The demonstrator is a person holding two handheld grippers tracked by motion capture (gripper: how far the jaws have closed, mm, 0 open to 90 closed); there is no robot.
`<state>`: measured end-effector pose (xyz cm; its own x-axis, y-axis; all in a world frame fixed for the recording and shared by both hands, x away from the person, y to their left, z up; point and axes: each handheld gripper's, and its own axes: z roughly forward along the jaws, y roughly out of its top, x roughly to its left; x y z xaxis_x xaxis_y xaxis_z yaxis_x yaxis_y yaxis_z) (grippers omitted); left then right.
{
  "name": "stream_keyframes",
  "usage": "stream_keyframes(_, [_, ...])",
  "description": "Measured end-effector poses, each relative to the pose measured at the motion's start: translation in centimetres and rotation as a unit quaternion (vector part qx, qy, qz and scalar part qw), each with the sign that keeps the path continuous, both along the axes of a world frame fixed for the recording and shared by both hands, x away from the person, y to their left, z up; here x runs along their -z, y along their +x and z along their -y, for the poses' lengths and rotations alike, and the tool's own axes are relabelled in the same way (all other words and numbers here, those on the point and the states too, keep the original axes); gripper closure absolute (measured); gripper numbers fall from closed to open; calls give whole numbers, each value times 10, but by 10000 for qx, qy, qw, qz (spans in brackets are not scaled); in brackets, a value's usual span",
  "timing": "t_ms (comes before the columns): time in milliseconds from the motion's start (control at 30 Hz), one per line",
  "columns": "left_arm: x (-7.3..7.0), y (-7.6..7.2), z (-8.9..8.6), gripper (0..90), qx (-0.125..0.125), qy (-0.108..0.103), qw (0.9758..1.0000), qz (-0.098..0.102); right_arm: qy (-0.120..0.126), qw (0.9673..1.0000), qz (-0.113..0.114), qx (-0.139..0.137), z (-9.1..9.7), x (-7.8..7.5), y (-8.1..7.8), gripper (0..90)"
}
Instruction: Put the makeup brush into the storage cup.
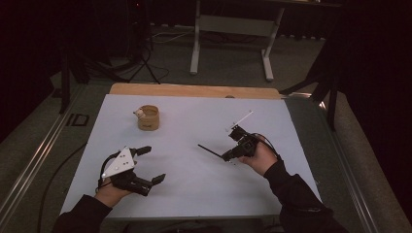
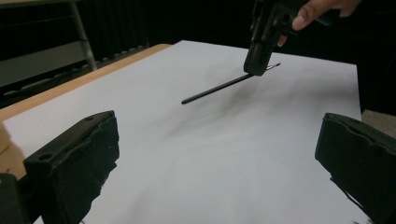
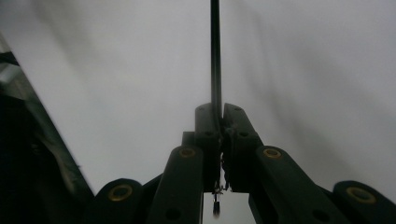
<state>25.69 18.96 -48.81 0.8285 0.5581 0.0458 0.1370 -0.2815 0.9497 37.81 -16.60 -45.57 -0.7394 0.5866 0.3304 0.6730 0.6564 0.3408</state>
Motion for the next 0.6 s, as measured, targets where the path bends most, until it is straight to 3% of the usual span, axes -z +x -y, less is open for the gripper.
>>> stream_keyframes(33, [0,0,0,6,0,0,10000,0,0,10000,0,0,0,0,0,856])
stream_keyframes(67, [0,2,5,6,75,178,9998,79,105,9997,-223,54,-1,0,0,857])
stream_keyframes(167, [0,6,15,14,214,549,9981,182,254,9986,-467,63,-2,1,1,857])
stream_keyframes(200, [0,6,15,14,214,549,9981,182,254,9986,-467,63,-2,1,1,857])
stream_keyframes(267, [1,9,21,14,315,684,9970,161,306,9967,-739,144,-4,4,1,857])
stream_keyframes(300, [2,13,27,14,397,876,9951,206,315,9963,-788,120,-5,5,0,857])
stream_keyframes(367, [3,15,29,14,423,982,9940,239,355,9959,-823,146,-7,5,0,857])
stream_keyframes(500, [7,19,40,40,501,1334,9887,464,525,9936,-1000,42,-14,3,-5,857])
stream_keyframes(533, [9,20,46,54,530,1471,9859,605,557,9929,-1055,7,-16,3,-6,856])
stream_keyframes(567, [9,20,46,63,530,1471,9859,605,537,9932,-1032,-42,-18,2,-7,857])
stream_keyframes(600, [9,20,48,64,538,1548,9841,690,549,9928,-1064,-43,-20,2,-8,856])
